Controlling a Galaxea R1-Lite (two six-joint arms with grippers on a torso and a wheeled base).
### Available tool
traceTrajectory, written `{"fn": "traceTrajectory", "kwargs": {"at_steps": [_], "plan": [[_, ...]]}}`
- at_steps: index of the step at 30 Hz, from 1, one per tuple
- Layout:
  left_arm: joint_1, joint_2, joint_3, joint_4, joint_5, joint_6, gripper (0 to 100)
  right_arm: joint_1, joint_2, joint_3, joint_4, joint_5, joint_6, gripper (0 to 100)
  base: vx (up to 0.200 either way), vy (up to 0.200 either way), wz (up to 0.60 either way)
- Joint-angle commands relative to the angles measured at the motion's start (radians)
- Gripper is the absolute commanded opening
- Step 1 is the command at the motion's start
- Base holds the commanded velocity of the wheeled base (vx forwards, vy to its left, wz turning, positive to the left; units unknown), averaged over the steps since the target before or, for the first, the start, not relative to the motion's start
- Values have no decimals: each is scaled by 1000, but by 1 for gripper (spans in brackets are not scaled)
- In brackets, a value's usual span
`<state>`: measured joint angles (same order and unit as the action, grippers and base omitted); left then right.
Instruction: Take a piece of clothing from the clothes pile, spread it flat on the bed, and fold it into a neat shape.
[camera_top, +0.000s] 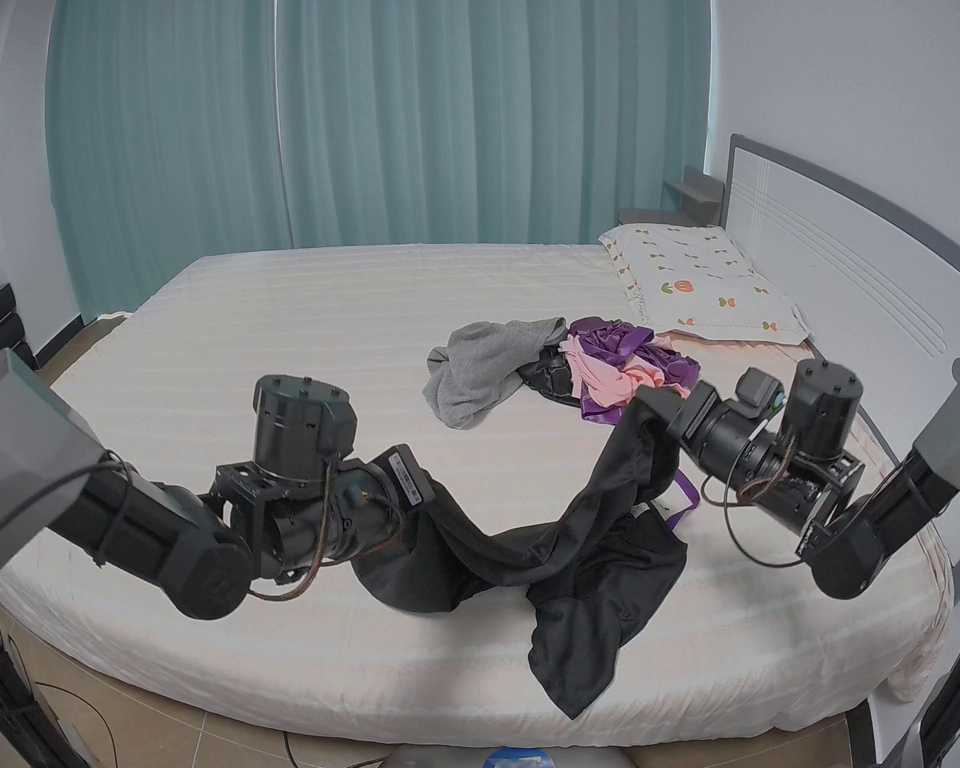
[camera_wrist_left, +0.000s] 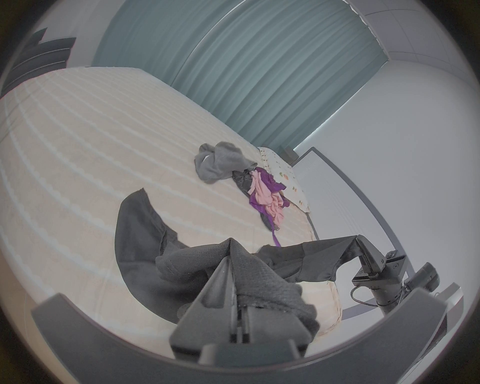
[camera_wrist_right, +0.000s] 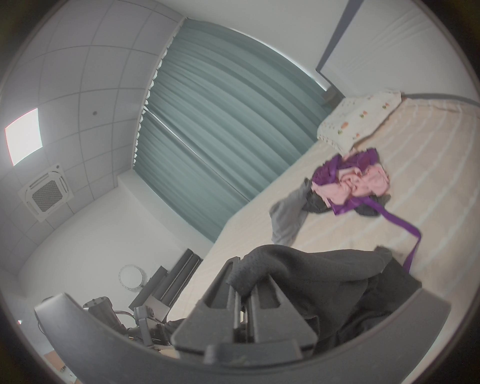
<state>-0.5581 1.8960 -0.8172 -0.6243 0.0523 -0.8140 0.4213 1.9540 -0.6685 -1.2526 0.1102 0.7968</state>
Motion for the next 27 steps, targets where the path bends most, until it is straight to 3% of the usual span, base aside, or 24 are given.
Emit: {"fn": "traceTrajectory", "kwargs": {"at_steps": [1, 8, 12, 17, 27], "plan": [[-13, 95, 82, -77, 4, -4, 0, 53, 98, 33, -11, -15, 9, 0, 0, 0, 0], [-2, 112, 176, -224, 4, -7, 0, 45, 98, 40, -4, -26, 7, 0, 0, 0, 0], [-2, 107, 217, -279, 6, -8, 0, 45, 91, 53, -8, -27, 7, 0, -200, 0, 0], [0, 103, 225, -290, 9, -8, 0, 45, 60, 55, -2, -29, 5, 0, -200, 0, 0], [-2, 78, 222, -298, 30, -7, 0, 2, 40, 84, -7, -29, -42, 0, 0, 0, 0]]}}
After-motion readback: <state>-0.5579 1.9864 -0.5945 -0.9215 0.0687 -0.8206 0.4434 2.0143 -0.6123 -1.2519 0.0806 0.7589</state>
